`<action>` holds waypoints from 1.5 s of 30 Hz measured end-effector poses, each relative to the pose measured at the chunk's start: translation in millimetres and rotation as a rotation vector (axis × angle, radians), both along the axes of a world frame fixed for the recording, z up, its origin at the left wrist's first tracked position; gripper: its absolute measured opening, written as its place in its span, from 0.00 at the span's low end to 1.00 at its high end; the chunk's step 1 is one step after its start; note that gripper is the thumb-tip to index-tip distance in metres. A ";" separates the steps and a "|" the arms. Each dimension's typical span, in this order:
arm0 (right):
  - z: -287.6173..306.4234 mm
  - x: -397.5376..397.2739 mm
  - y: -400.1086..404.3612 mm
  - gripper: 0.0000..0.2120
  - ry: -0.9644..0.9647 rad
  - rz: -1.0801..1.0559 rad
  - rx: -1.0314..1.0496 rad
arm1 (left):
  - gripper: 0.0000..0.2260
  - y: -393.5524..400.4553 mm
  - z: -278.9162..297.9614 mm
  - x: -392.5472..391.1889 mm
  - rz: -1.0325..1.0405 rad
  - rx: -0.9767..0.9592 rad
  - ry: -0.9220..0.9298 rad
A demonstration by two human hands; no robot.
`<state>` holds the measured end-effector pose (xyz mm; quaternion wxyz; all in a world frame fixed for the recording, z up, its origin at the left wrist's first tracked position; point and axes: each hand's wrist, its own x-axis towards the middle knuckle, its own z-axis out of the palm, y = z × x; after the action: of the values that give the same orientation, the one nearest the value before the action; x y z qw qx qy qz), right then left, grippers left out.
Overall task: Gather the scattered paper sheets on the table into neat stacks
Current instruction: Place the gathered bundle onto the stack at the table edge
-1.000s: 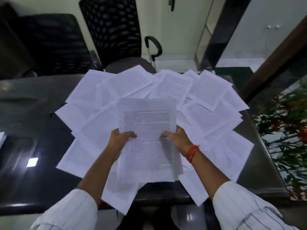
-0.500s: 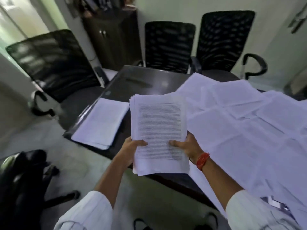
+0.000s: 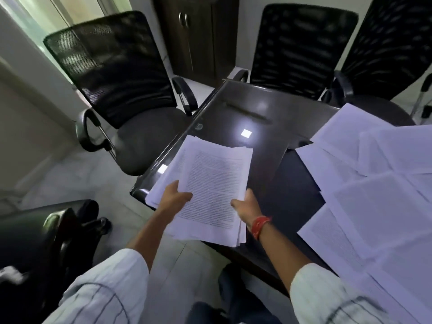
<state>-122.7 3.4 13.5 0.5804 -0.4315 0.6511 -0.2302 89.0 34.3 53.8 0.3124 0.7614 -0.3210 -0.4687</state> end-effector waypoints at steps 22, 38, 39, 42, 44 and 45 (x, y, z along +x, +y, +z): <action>-8.6 -44.0 -38.9 0.26 0.790 -0.030 -0.023 | 0.38 -138.6 -31.3 -2.1 -0.622 0.065 -0.726; -26.9 -352.4 35.5 0.49 0.926 -0.524 0.343 | 0.29 -134.7 -45.6 -362.6 -1.082 -0.087 -0.177; -31.2 -375.7 37.3 0.50 0.923 -0.573 0.372 | 0.31 -137.8 -50.3 -386.2 -1.077 -0.087 -0.189; -33.7 -431.4 47.3 0.57 0.928 -0.718 0.453 | 0.40 -147.0 -62.9 -435.2 -1.060 -0.066 -0.280; -35.7 -459.4 56.3 0.62 0.849 -0.808 0.532 | 0.45 -147.6 -70.9 -461.9 -1.081 -0.035 -0.418; -36.7 -466.7 60.7 0.63 0.819 -0.827 0.565 | 0.47 -144.8 -71.7 -473.1 -1.102 -0.020 -0.507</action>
<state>-589.3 64.1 -23.2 0.2395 -0.0289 0.9679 -0.0712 -384.1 -110.5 -17.9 -0.0556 0.5680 -0.7369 -0.3623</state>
